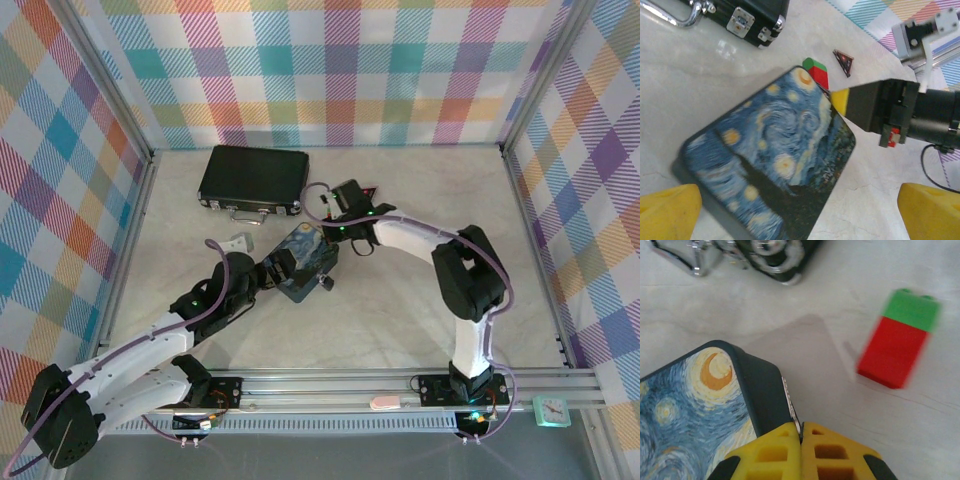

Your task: Unlock a padlock with a key

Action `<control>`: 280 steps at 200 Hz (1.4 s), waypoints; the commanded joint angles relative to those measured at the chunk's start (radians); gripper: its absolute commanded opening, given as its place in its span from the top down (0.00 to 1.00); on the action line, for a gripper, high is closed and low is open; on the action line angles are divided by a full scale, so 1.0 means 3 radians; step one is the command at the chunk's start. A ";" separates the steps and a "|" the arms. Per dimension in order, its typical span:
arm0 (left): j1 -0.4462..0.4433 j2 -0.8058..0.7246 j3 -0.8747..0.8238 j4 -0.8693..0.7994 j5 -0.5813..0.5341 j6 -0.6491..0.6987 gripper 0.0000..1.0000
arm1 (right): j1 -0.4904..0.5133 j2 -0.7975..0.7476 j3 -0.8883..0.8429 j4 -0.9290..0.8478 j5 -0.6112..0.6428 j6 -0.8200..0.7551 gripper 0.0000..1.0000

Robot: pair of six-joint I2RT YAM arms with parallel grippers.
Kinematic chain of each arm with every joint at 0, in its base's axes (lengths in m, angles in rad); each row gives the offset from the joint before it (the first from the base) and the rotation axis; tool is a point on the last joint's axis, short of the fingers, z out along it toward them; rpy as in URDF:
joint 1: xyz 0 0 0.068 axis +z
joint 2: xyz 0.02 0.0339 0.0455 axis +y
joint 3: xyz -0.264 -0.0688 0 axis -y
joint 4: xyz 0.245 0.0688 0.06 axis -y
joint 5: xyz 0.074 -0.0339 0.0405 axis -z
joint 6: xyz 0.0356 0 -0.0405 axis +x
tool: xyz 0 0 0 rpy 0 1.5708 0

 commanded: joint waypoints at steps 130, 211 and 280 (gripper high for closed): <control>-0.0852 0.1775 0.0911 0.0140 0.0731 -0.0221 0.00 | -0.0549 -0.1358 -0.1015 -0.0481 0.0575 0.0140 1.00; -0.0447 0.1858 0.0995 -0.0384 -0.0178 0.0197 0.00 | -0.0618 -0.1768 -0.1369 -0.0376 0.0297 0.0262 1.00; -0.0577 0.1573 0.0628 -0.0487 -0.0331 -0.0118 0.09 | -0.0616 -0.1848 -0.1578 -0.0104 -0.0022 0.0424 1.00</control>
